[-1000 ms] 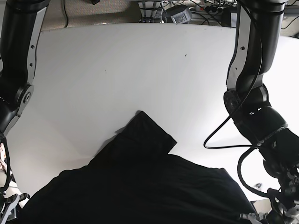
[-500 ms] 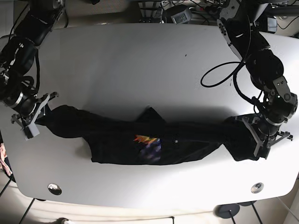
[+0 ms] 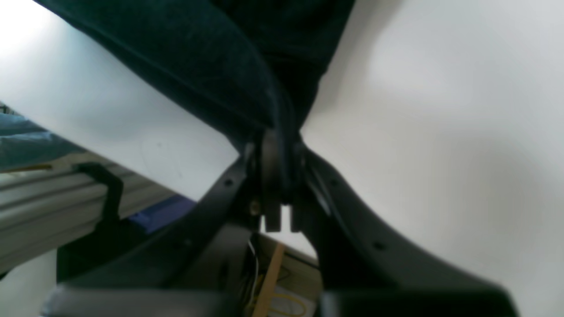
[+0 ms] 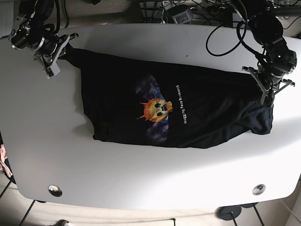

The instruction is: Fold the T-shirt properly

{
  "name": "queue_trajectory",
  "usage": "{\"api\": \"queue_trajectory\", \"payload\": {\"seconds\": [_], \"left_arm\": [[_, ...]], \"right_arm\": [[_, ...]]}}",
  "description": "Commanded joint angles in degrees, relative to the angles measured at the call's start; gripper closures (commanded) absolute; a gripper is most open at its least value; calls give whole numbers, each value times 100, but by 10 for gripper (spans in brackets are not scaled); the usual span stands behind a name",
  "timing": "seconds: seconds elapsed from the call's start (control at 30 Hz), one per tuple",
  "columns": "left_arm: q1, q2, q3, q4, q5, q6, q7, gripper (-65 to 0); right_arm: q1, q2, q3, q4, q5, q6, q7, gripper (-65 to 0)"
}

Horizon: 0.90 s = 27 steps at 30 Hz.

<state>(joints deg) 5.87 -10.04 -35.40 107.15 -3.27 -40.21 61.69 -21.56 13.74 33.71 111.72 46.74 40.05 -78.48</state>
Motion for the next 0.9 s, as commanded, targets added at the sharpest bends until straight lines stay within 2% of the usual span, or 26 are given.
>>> {"api": "queue_trajectory", "payload": {"seconds": [0.03, 0.23, 0.33, 0.53, 0.57, 0.6, 0.63, 0.67, 0.7, 0.77, 0.8, 0.9], "left_arm": [[-20, -99, -157, 146, 32, 21, -81, 0], [-187, -99, -51, 146, 32, 21, -81, 0], [-108, -99, -78, 146, 32, 21, -81, 0], [279, -99, -175, 269, 32, 21, -81, 0], [341, -99, -175, 357, 32, 21, -81, 0], [393, -99, -148, 410, 32, 21, -81, 0], [420, -99, -139, 419, 32, 21, -81, 0], [420, -99, -139, 419, 32, 21, -81, -29], [420, -99, -166, 427, 32, 21, -81, -138], [420, -90, -183, 436, 32, 21, -81, -285], [420, -90, -183, 436, 32, 21, -81, -344], [393, -90, -139, 445, 6, 21, -81, -351]], "right_arm": [[-28, 64, 44, 120, 25, -5, 81, -21], [86, 37, 0, 103, -19, -5, 177, -21], [-275, 28, 9, 103, 7, -5, 195, -22], [-494, -209, 9, 103, -2, -5, 195, -29], [-494, -209, 9, 103, 7, -5, 195, -48], [-494, -209, 9, 103, -2, -5, 195, -94], [-494, -209, 9, 111, 16, -5, 195, -201], [-494, -209, 9, 120, 16, -5, 195, -296], [-468, -209, 9, 120, 25, -5, 195, -444], [-345, -200, 26, 120, 25, -5, 195, -617], [-187, -200, 26, 120, 25, -5, 195, -650], [332, -209, 9, 103, -10, -5, 195, -650]]}}
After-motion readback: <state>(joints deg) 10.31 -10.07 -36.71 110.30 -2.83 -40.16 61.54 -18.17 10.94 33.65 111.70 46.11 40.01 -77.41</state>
